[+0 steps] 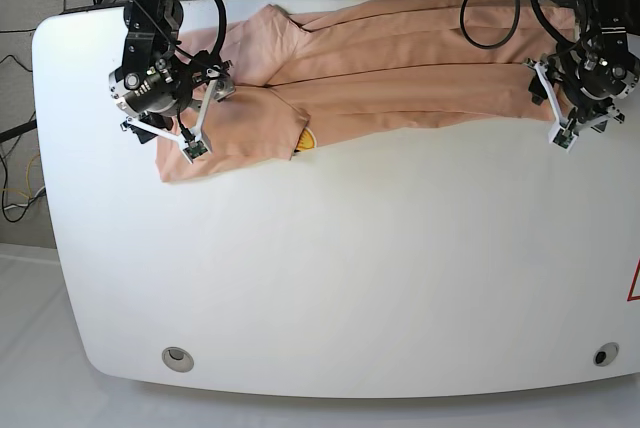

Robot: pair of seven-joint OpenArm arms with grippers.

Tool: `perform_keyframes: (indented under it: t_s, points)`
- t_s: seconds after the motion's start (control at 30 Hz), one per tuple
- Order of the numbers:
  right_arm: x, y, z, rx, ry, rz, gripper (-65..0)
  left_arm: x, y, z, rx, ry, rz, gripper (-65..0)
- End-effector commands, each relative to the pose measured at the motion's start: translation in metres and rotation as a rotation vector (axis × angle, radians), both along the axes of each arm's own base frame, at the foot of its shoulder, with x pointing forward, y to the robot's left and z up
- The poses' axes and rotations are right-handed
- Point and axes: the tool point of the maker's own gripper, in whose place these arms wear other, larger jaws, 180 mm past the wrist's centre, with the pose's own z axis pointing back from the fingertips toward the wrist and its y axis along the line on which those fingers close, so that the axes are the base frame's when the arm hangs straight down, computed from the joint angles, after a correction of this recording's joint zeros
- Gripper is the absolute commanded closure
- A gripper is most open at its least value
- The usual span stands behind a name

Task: Fold the T-shirt properly
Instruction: 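Lower the hem onto the collar edge and open both grippers, then regrasp the folded edge with both grippers near the shirt ends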

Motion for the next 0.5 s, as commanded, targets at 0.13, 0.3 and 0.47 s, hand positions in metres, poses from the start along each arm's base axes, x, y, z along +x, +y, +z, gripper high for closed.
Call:
perform_keyframes:
  t_s: [0.13, 0.3, 0.47]
  points:
    - [0.017, -0.001, 0.017, -0.003, -0.069, -0.002, -51.8, 0.027, 0.014, 0.03, 0.036, -0.096, 0.012, -38.9]
    - [0.021, 0.0, 0.028, -0.007, -0.105, 0.002, -51.8, 0.038, 0.014, 0.038, 0.036, -0.125, 0.01, -38.9]
    - [0.02, 0.007, 0.03, 0.002, -0.102, 0.006, -51.8, 0.044, 0.005, 0.057, 0.057, -0.176, -0.025, -38.9]
